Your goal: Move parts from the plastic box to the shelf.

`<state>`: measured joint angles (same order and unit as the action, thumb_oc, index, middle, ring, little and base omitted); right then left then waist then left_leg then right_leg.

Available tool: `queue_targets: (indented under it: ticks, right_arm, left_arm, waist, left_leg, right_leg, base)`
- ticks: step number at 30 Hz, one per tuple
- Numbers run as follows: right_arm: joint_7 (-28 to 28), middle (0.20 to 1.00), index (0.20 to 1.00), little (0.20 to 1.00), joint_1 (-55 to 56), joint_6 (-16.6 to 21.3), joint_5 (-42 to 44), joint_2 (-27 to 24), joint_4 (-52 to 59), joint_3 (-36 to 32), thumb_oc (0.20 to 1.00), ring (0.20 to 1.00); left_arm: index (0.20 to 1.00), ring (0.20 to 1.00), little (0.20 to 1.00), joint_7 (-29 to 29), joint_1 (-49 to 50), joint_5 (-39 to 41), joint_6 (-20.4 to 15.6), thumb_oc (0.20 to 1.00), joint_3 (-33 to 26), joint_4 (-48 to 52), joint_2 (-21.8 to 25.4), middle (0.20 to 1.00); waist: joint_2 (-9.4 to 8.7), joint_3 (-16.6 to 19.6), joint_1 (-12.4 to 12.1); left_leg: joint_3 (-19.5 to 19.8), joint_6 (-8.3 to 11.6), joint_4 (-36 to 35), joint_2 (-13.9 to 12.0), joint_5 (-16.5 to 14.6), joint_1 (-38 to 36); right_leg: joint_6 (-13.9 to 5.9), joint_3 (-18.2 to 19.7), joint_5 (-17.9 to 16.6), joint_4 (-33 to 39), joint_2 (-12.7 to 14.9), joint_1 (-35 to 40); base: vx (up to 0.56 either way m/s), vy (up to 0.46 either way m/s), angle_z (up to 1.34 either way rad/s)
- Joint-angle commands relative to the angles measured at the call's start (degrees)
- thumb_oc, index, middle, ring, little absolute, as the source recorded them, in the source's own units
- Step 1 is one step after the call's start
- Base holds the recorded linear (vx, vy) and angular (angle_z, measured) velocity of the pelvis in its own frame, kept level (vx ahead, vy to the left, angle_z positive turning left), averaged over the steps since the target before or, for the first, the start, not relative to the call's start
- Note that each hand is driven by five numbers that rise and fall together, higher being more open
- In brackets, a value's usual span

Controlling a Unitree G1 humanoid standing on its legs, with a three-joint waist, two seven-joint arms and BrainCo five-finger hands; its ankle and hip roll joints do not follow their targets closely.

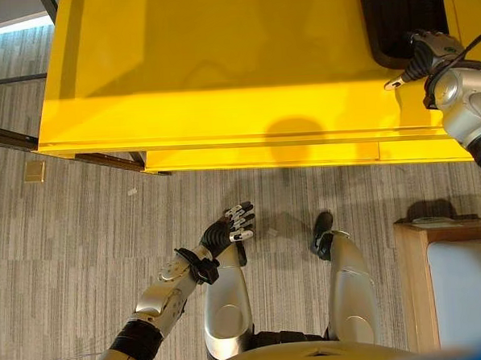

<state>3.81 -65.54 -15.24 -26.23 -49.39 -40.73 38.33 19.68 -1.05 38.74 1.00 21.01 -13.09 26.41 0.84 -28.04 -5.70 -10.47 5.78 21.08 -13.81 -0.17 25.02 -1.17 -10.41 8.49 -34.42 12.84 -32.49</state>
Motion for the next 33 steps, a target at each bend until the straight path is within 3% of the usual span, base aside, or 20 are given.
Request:
queue_targets:
  ticks: [1, 12, 17, 24, 33]
  right_arm:
    - [1.3, 1.0, 1.0, 1.0, 1.6, -1.5, -3.4, 0.3, 0.5, 0.5, 1.0, 1.0]
    - [1.4, 1.0, 1.0, 1.0, 3.1, -1.3, -3.7, 0.0, 3.4, -0.4, 1.0, 1.0]
    - [3.1, 1.0, 1.0, 1.0, 5.3, -4.1, -3.8, -0.3, 7.1, -1.8, 1.0, 1.0]
    - [1.9, 1.0, 1.0, 1.0, 7.2, -5.0, -3.9, 0.6, 8.3, -3.4, 1.0, 1.0]
    - [4.9, 1.0, 1.0, 1.0, 10.0, -5.5, -5.9, 0.2, 11.3, -4.1, 1.0, 1.0]
  left_arm:
    - [1.0, 1.0, 1.0, 1.0, 2.0, -1.3, -1.2, 1.0, 0.6, 4.1, 1.0, 1.0]
    - [1.0, 1.0, 1.0, 0.5, 2.1, -1.1, -1.0, 1.0, 0.9, 4.5, 0.9, 1.0]
    - [1.0, 1.0, 1.0, -0.3, 2.1, -0.9, -1.1, 1.0, 0.8, 4.7, 0.7, 1.0]
    - [1.0, 1.0, 1.0, -0.4, 1.6, -1.0, -0.7, 1.0, 0.9, 4.7, 0.2, 1.0]
    - [1.0, 1.0, 1.0, -1.6, 1.7, -0.5, -0.5, 1.0, 0.6, 5.2, 0.0, 1.0]
  waist:
    - [0.09, -1.8, 0.2]
    - [-0.07, -1.8, 0.8]
    - [-0.29, -1.8, 1.5]
    - [-0.35, -1.8, 1.9]
    - [-0.4, -1.8, 2.4]
  left_leg:
    - [-2.5, -4.05, 6.4, 1.8, -7.5, -0.4]
    - [-2.8, -4.12, 6.6, 1.7, -7.7, -0.9]
    - [-3.1, -4.21, 6.4, 1.8, -8.0, -1.3]
    - [-3.3, -4.37, 6.7, 1.7, -8.2, -1.3]
    - [-3.5, -4.52, 7.2, 1.8, -8.4, -1.3]
  right_leg:
    - [-0.12, 0.3, 2.8, -0.2, -3.5, 3.5]
    - [-0.26, 0.6, 2.6, 0.2, -3.5, 3.9]
    - [-0.37, 1.1, 2.5, 0.5, -3.8, 4.1]
    - [-0.37, 1.4, 2.4, 0.6, -3.9, 4.1]
    - [-0.35, 1.7, 2.7, 0.2, -3.9, 4.2]
  base:
    - [0.0, 0.0, 0.0]
    - [0.0, 0.0, 0.0]
    - [0.0, 0.0, 0.0]
    - [0.0, 0.0, 0.0]
    - [0.0, 0.0, 0.0]
